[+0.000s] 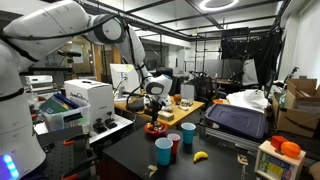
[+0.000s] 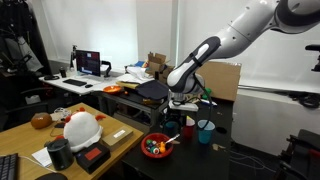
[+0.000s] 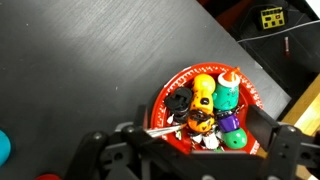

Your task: Put some of the things in the bowl into the blue cup at the back of the line of cups

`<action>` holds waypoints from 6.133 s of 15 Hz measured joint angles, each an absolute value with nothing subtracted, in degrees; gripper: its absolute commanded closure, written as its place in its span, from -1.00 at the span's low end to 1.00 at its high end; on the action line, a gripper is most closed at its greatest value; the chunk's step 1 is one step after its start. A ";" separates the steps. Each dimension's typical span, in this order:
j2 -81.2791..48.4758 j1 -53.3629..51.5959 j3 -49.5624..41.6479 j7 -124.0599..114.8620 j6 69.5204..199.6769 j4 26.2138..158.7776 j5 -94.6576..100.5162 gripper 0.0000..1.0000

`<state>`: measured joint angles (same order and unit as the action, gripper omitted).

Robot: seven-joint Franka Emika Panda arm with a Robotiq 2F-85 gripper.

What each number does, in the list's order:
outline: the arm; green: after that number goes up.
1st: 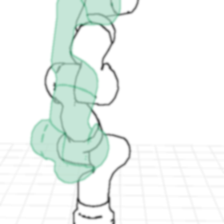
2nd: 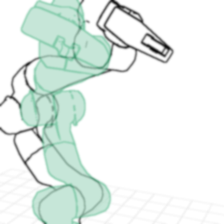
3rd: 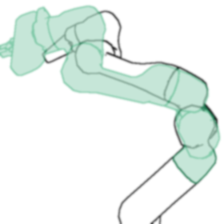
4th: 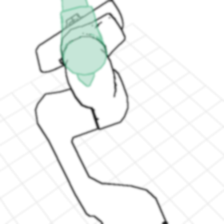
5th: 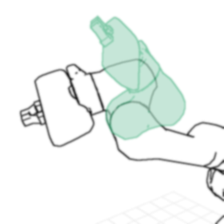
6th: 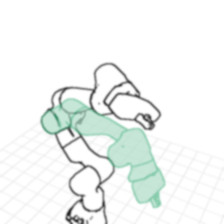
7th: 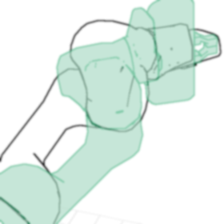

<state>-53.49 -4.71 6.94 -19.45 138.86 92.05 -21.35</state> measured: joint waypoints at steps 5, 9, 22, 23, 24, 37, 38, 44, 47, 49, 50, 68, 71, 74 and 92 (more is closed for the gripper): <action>-57.34 -5.64 6.63 -20.52 135.39 86.94 -21.35 -1.00; -59.77 -7.63 6.55 -22.42 131.32 82.20 -20.84 -1.00; -70.71 -9.90 2.81 -27.93 128.14 67.41 -19.00 0.46; -71.05 -9.84 2.57 -28.41 128.08 66.66 -18.90 0.59; -71.37 -9.77 2.38 -28.63 127.93 66.00 -18.84 0.77; -72.77 -7.70 1.88 -28.72 124.87 61.86 -18.63 0.98; -72.77 -7.50 1.92 -28.72 124.68 61.77 -18.63 0.98; -71.16 -6.75 2.09 -28.21 123.90 62.01 -18.64 0.98; -68.10 -6.01 2.48 -26.89 123.10 63.85 -18.76 0.98; -65.22 -5.32 2.74 -25.36 122.95 66.35 -19.04 0.98; -63.64 -4.82 3.06 -24.59 122.95 67.84 -19.19 0.98; -48.72 -1.04 -0.77 -24.84 138.83 86.56 -20.00 0.98; -49.88 -3.40 -2.79 -28.06 141.13 86.33 -17.49 0.98; -51.10 -6.14 -5.55 -31.90 143.88 85.95 -14.44 0.98; -59.11 -12.33 -13.18 -47.52 146.88 78.58 -3.00 -0.72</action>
